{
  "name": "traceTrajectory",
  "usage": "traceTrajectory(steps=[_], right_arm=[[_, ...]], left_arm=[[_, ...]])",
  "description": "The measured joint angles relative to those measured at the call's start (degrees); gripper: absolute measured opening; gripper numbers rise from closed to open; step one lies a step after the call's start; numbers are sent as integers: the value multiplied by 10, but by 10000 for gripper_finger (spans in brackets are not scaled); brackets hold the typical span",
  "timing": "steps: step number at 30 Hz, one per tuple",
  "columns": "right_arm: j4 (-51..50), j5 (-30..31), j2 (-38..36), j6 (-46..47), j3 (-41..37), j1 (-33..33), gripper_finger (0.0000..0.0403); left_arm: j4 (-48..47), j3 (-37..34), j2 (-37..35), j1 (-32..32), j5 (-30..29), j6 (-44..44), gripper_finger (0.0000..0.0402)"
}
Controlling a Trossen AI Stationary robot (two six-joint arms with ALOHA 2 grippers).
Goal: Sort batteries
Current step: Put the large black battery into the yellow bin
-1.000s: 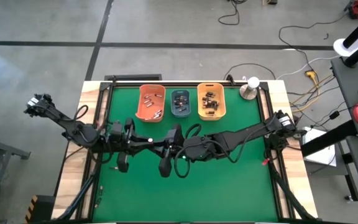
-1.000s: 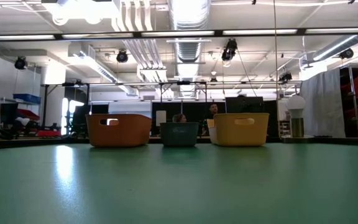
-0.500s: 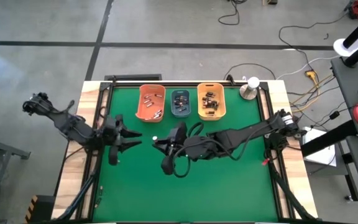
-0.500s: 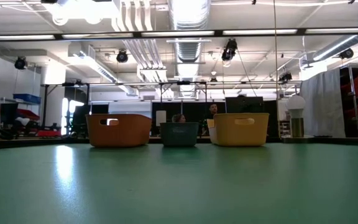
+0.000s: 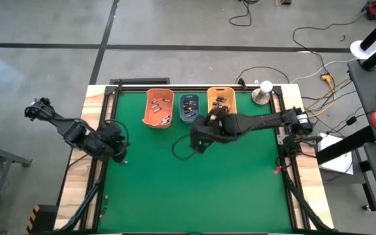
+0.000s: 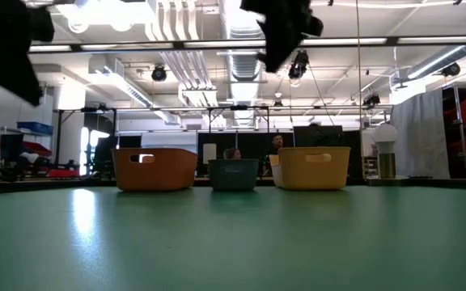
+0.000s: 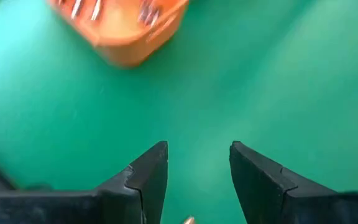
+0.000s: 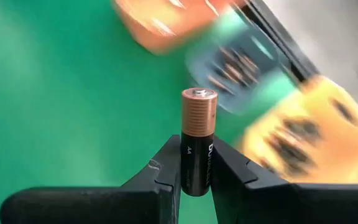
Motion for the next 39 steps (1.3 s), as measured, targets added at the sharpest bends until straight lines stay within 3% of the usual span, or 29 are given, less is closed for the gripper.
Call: traceTrajectory(steps=[5,11,14,19,28,31,39], right_arm=[[-79,-43,0,-83,-8,-67,51],[-80,-113,0,-245,-9,-152,51],[-84,-130,1,-307,-9,-200,51],[-82,-167,1,-361,-12,-271,52],[-80,-181,1,-439,-17,-341,52],[-78,-213,1,-464,-27,-360,52],[-19,-324,1,-486,-112,-411,52]], left_arm=[[-2,-70,0,18,50,-97,152],[12,-76,8,80,40,-103,147],[19,-82,14,120,53,-79,141],[49,-94,39,201,128,16,130],[94,-111,133,390,241,132,117],[125,-121,159,415,269,152,117],[142,-123,202,418,269,158,116]])
